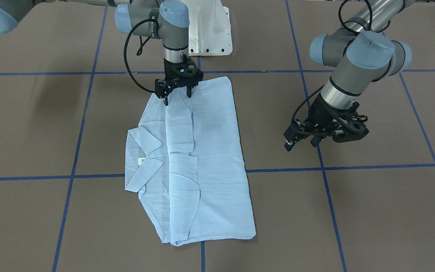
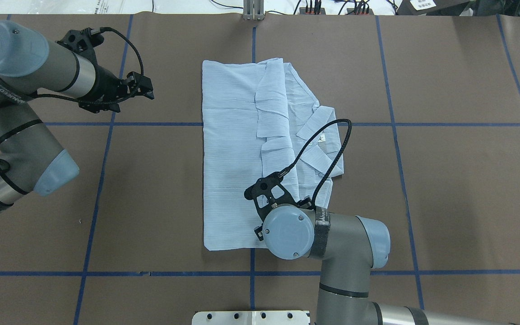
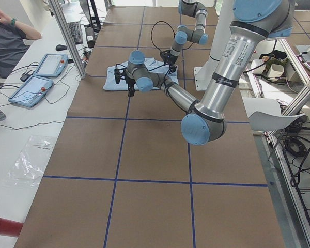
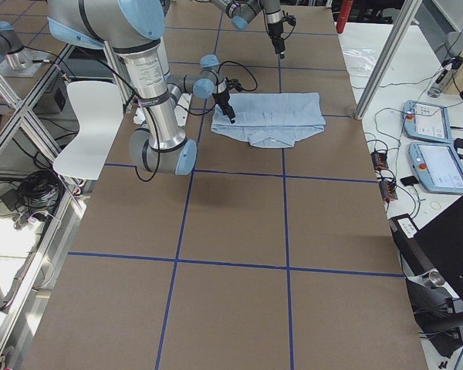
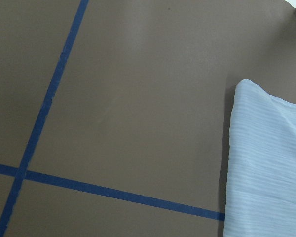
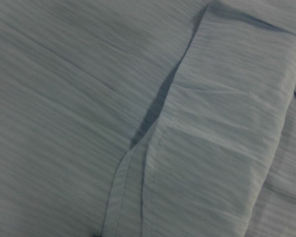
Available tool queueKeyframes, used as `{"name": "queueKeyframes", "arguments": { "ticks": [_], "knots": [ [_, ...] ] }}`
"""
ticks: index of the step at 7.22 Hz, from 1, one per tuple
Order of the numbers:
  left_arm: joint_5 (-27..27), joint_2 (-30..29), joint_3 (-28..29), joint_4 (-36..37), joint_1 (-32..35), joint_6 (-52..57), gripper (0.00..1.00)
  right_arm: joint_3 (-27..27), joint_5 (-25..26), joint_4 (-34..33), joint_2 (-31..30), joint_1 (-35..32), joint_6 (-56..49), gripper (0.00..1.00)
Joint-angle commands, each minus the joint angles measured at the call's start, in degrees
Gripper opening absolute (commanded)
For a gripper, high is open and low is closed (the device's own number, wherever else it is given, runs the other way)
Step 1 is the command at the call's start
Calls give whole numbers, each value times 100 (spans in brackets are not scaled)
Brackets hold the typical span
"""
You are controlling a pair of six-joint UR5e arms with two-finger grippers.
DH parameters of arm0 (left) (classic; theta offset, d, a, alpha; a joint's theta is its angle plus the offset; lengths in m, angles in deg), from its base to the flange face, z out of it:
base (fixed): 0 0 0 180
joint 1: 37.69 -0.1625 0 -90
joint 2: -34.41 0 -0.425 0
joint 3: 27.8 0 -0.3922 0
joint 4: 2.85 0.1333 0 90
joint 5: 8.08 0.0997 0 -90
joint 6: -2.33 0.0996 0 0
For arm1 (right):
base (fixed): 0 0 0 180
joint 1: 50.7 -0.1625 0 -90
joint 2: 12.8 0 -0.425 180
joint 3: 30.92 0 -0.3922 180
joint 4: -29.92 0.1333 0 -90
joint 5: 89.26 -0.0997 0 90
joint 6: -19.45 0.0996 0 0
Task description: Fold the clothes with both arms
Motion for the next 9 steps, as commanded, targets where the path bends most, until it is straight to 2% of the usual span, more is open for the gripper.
{"name": "queueKeyframes", "arguments": {
  "ticks": [1,7,9],
  "knots": [
    [0,-5,18,-1,-4,16,100,14,-25,22,41,5,0,100],
    [-8,-84,123,-18,-118,-63,100,50,-43,-22,-55,-82,-131,100],
    [-8,-102,132,-18,-170,-72,100,-64,-69,-257,-64,-241,-228,100]
  ]
}}
